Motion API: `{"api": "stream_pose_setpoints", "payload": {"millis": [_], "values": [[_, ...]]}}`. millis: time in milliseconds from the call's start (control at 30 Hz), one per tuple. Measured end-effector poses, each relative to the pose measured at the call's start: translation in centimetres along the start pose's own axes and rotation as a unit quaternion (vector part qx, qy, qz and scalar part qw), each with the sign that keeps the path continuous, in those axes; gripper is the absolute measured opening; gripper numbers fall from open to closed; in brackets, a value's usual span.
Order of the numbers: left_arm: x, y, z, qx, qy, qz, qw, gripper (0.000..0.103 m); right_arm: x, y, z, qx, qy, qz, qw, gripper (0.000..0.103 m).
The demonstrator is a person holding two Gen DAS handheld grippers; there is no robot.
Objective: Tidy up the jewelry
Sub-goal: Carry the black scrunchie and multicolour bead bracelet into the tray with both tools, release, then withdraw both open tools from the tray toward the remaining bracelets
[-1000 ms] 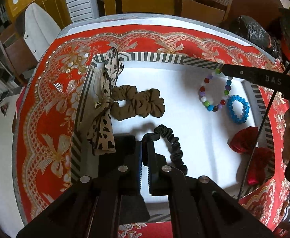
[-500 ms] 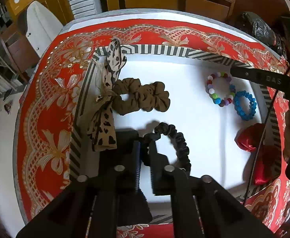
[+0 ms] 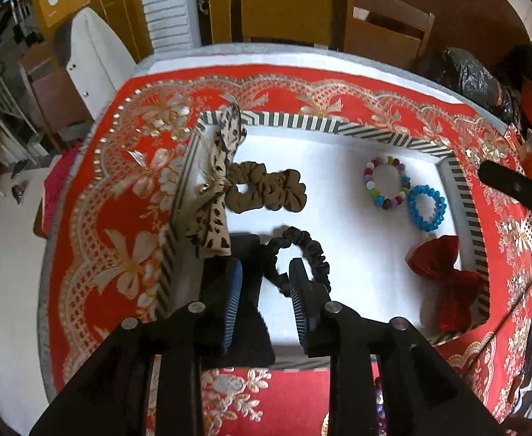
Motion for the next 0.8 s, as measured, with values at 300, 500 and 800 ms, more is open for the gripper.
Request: {"api": "stream_pose_setpoints", "payload": {"millis": [300, 500, 800], "values": [[0.8, 4.2, 2.1, 0.036, -0.019, 0.01, 0.9991, 0.016, -2.2, 7.4, 4.1, 0.03, -0.006, 0.015, 0.999, 0.045], [1.9, 6.0, 4.1, 0.048, -0.035, 0.019, 0.9981, 0.016, -3.1, 11.1, 7.1, 0.038, -0.005, 0.037, 0.999, 0.052], [3.3, 7.9, 6.8, 0.061, -0.057, 0.028, 0.9961, 0.016, -3.8, 13.7, 10.9, 0.039, -0.018, 0.055, 0.998, 0.053]]}}
Point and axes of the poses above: each gripper's, at about its wrist camera, not at the fingertips, and y roughly against the way its jaws point, x to its right, z to its underside, the point moved 3 cm from there along -y, roughly the way its jaws point, and after that the axes turned 11 degrees about y, right-handed, at the moved point
